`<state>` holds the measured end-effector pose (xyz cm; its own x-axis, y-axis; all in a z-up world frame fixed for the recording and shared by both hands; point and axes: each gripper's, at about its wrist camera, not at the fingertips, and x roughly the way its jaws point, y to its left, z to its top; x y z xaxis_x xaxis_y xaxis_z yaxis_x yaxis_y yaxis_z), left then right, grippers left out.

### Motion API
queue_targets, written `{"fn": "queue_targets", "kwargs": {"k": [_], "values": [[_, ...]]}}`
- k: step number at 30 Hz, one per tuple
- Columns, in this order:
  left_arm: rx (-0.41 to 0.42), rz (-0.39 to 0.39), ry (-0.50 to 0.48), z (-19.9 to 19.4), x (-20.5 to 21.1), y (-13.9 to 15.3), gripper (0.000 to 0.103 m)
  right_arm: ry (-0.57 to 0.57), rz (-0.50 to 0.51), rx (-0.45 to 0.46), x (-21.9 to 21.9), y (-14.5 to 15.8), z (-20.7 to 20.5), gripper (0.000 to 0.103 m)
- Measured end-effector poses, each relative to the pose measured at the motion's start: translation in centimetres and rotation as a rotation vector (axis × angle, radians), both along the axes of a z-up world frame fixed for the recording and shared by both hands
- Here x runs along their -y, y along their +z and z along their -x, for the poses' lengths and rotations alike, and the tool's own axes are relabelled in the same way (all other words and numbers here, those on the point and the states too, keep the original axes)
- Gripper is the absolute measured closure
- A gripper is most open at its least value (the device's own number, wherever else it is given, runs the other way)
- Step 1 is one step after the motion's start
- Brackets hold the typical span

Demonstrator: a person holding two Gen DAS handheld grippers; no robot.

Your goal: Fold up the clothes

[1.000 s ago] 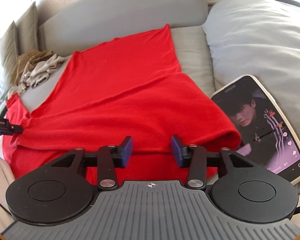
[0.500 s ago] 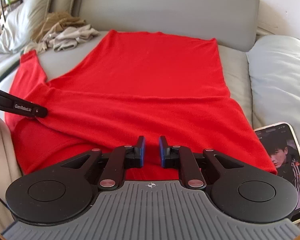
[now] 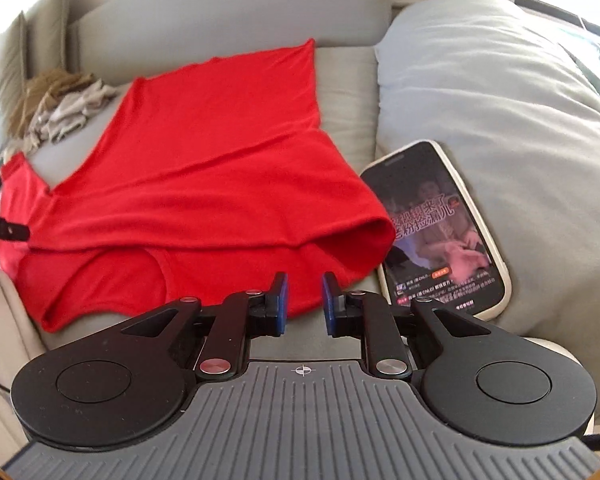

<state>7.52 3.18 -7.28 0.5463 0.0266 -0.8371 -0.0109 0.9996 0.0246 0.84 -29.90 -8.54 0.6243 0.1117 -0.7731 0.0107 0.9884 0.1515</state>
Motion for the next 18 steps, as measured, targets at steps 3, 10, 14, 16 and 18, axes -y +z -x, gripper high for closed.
{"fn": "queue_targets", "kwargs": {"k": [3, 10, 14, 16, 18], "values": [[0.013, 0.085, -0.052, -0.9, 1.8, -0.4, 0.082, -0.021, -0.063, 0.046, -0.5, 1.2, -1.8, 0.081], [-0.043, 0.099, -0.188, -3.5, 6.7, -4.6, 0.083, -0.094, -0.014, 0.050, -3.2, -0.4, -9.9, 0.080], [-0.040, 0.088, -0.216, -3.7, 6.7, -5.5, 0.083, -0.144, 0.091, 0.014, -3.4, -3.0, -14.0, 0.087], [-0.046, 0.096, -0.213, -3.9, 6.4, -5.5, 0.079, -0.168, 0.143, -0.004, -3.5, -4.2, -16.1, 0.097], [-0.049, 0.099, -0.209, -4.0, 6.2, -5.5, 0.078, -0.187, 0.138, -0.020, -3.1, -4.6, -17.3, 0.098]]}}
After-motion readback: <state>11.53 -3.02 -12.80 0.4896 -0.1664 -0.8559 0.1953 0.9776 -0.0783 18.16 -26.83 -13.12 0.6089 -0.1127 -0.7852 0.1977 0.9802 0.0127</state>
